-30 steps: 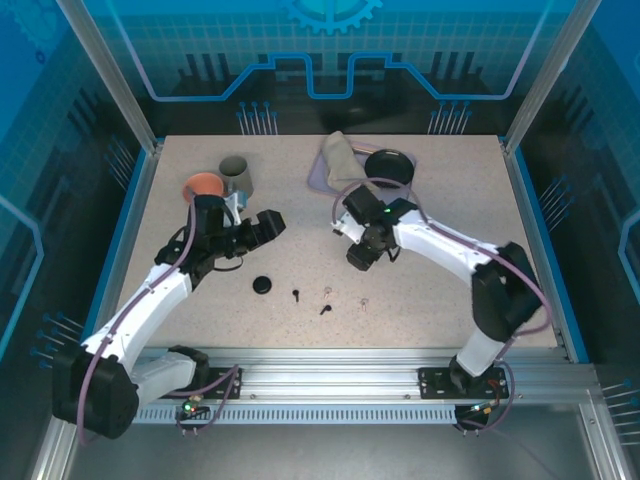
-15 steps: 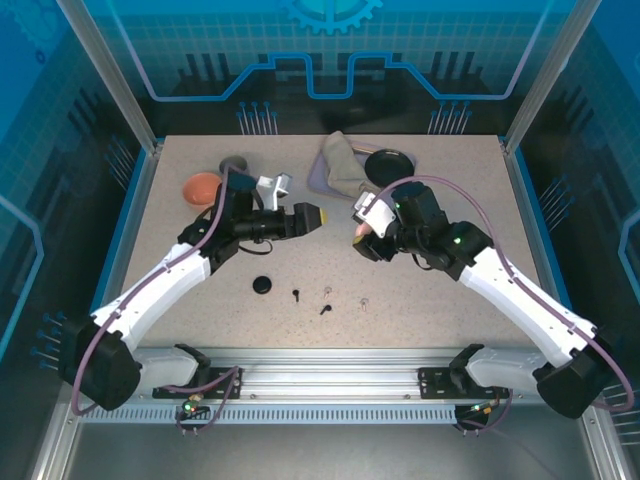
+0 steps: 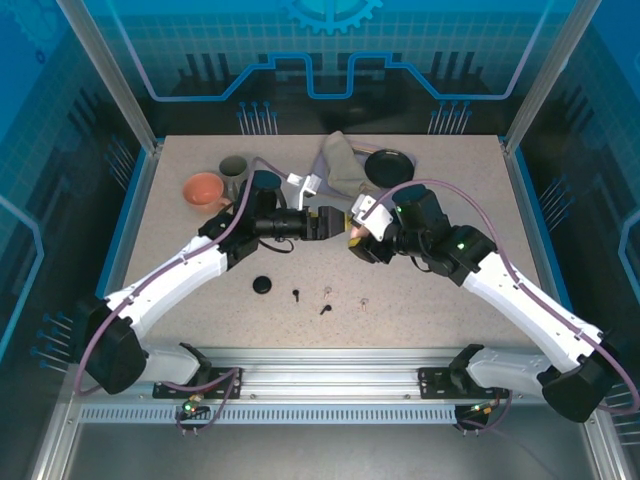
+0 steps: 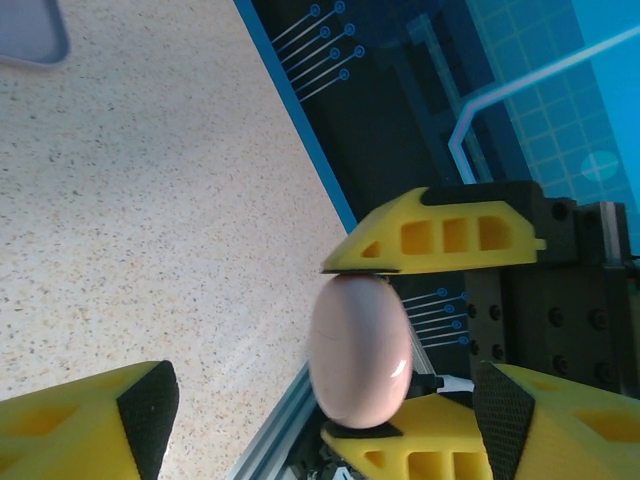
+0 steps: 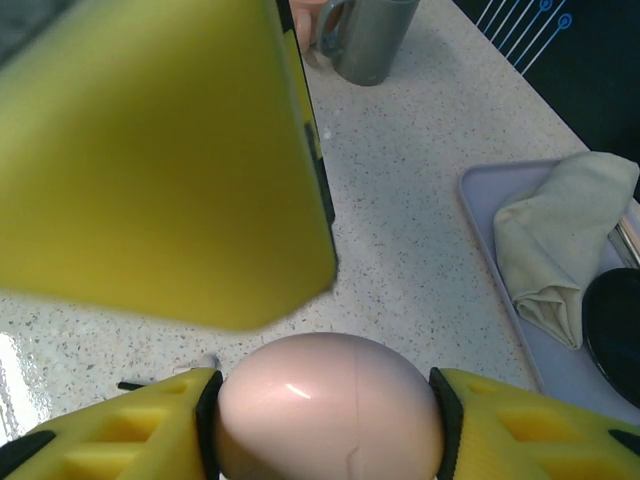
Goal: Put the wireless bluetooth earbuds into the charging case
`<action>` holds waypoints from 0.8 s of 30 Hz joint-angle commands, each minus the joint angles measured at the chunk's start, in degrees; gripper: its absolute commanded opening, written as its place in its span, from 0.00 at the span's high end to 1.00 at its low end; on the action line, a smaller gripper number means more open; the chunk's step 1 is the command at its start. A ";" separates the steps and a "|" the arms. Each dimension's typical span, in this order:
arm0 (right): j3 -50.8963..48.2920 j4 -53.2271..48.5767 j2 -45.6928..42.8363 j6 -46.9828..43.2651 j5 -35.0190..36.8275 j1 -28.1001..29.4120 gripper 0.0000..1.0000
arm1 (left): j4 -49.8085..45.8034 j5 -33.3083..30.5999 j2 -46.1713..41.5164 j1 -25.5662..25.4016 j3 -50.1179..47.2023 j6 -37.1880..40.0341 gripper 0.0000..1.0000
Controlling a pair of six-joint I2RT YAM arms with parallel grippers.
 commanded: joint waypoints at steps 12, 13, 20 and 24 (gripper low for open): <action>1.37 1.82 1.00 -0.25 -0.14 1.27 0.46 | -2.08 3.02 4.63 -2.68 5.36 2.36 0.29; 1.27 2.08 0.88 -0.06 -0.05 1.28 0.46 | -1.91 3.53 4.85 -2.62 5.46 2.41 0.30; 0.91 3.64 0.81 0.05 -0.48 1.26 0.46 | -2.75 7.73 6.65 -2.73 6.85 3.06 0.41; 1.16 3.82 1.17 0.08 -0.57 1.14 0.46 | -3.81 8.23 6.84 -2.81 7.26 3.90 0.51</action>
